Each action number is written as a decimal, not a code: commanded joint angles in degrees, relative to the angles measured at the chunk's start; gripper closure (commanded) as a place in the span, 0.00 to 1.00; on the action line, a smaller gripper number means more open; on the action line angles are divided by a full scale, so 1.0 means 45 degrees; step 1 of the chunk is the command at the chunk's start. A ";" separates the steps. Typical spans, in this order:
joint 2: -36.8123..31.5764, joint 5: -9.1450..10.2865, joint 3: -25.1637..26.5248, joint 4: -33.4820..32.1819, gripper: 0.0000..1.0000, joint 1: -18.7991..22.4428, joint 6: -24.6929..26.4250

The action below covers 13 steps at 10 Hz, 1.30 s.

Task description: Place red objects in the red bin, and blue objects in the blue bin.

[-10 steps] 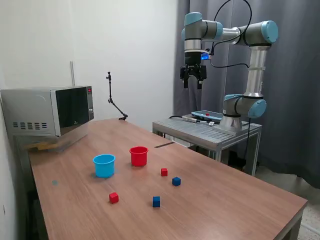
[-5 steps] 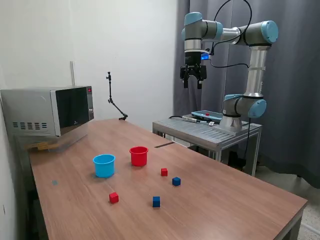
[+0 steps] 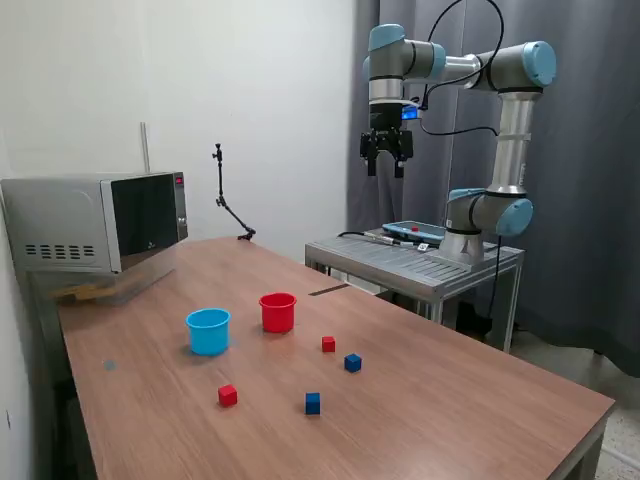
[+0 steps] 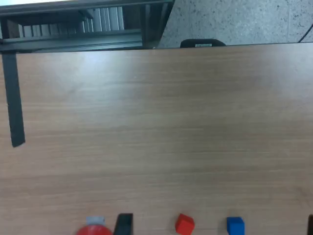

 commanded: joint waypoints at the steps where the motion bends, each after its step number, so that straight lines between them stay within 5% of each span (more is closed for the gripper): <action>1: 0.0019 0.0000 0.0000 0.0020 0.00 0.0000 0.0002; 5: 0.0252 0.0019 -0.0136 -0.0507 0.00 -0.0039 0.1208; 11: 0.2789 0.0349 -0.0293 -0.2280 0.00 0.0234 0.2384; 13: 0.3978 0.0547 -0.0332 -0.2847 0.00 0.1206 0.2404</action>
